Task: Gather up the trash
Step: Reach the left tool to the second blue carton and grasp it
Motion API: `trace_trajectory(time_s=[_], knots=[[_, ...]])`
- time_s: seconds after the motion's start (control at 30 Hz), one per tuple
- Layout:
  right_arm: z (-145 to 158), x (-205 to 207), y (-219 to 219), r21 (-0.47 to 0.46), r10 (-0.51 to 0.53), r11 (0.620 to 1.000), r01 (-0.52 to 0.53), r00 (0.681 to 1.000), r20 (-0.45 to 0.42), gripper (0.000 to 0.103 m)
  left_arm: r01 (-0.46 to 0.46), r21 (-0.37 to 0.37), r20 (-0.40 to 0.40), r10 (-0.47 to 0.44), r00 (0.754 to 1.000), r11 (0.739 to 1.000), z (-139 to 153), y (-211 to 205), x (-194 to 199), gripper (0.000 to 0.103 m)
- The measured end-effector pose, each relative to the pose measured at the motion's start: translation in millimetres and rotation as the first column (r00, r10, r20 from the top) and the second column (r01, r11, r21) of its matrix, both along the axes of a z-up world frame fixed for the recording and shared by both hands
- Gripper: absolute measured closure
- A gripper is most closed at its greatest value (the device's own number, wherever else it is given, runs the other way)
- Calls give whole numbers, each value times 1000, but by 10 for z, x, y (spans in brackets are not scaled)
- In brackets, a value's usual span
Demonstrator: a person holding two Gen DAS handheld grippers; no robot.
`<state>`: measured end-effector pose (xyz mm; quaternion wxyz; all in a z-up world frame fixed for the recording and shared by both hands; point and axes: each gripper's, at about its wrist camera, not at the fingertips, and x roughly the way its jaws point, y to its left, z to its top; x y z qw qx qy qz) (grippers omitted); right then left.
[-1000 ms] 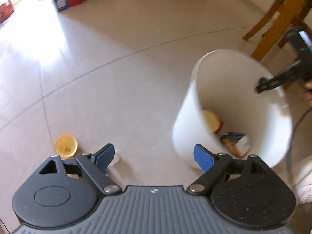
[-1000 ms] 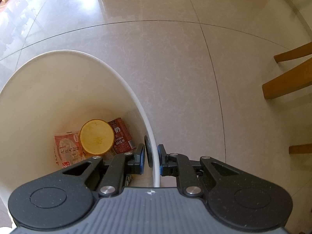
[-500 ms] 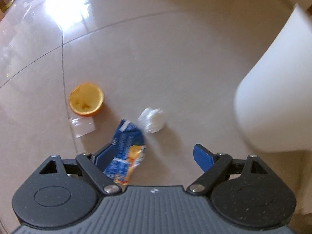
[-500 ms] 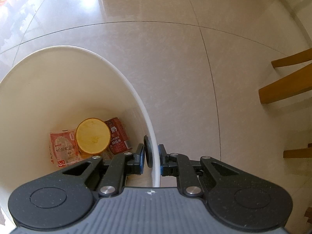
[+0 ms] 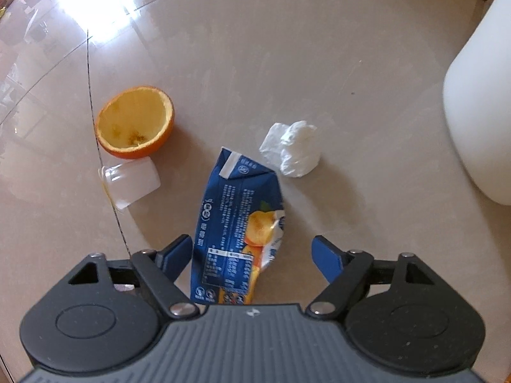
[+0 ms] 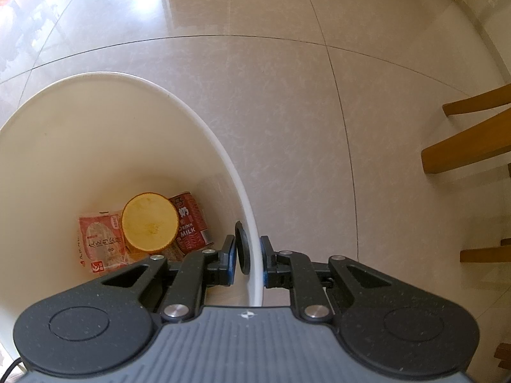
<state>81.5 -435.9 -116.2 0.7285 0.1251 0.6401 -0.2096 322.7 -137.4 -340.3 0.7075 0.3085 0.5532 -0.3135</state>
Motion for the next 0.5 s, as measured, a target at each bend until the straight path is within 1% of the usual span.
trace_trajectory(time_s=[0.13,0.23,0.3,0.4,0.5], knots=[[-17,13,2,0,-2,1000,2,1000,-5,85,-13,-15,-5,13,1000,1000,-99,-5,63,25],[-32,20,1,-1,0,1000,0,1000,-11,85,2,-8,0,-2,1000,1000,-169,-33,69,26],[-58,19,2,8,0,1000,0,1000,-16,85,8,0,5,-8,1000,1000,-210,-40,81,32],[-77,20,6,4,8,1000,-8,1000,-23,86,-13,-4,5,13,1000,1000,-244,-32,143,39],[-78,24,-10,11,-1,1000,1,1000,-21,86,-29,-13,6,29,1000,1000,-259,-26,179,39]])
